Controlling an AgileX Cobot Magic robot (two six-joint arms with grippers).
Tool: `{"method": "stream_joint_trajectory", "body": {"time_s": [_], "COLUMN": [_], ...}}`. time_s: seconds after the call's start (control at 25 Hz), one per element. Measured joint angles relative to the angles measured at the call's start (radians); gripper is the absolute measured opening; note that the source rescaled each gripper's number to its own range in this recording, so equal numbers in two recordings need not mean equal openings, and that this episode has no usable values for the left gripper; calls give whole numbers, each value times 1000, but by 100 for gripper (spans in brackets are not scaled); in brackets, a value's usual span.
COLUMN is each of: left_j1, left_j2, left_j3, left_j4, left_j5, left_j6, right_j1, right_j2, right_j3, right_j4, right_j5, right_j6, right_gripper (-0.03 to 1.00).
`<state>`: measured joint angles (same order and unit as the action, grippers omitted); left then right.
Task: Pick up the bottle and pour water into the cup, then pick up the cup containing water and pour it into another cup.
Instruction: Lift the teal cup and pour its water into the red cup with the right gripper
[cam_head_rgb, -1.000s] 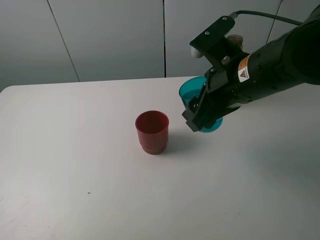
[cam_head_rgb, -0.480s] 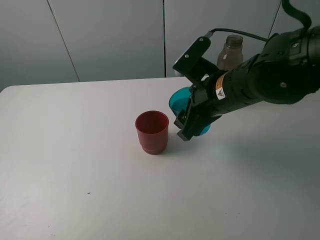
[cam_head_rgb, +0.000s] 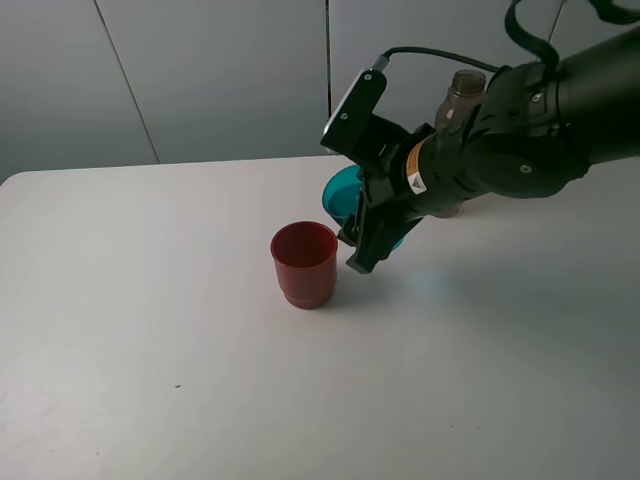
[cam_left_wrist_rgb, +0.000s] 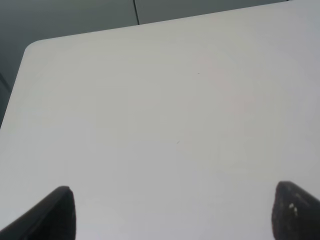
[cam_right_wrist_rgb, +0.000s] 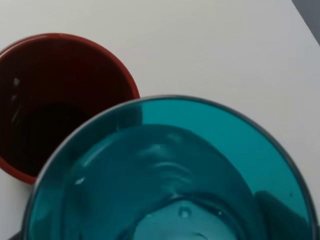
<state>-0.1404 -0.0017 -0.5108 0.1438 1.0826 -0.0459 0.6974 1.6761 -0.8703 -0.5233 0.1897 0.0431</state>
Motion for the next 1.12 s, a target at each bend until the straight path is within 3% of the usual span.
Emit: {"method": "stream_joint_trajectory", "body": {"time_s": [0.6, 1.12], "left_j1": [0, 0], "left_j2": [0, 0], "left_j3": [0, 0], "left_j4": [0, 0], "left_j5": [0, 0], "left_j6": [0, 0], "right_j1": [-17, -17], "right_j2": [29, 98], "right_j3": [-12, -95], "right_j4": [-197, -350], "right_j5": [-43, 8], "right_j6": [0, 25], "right_gripper": [13, 13]}}
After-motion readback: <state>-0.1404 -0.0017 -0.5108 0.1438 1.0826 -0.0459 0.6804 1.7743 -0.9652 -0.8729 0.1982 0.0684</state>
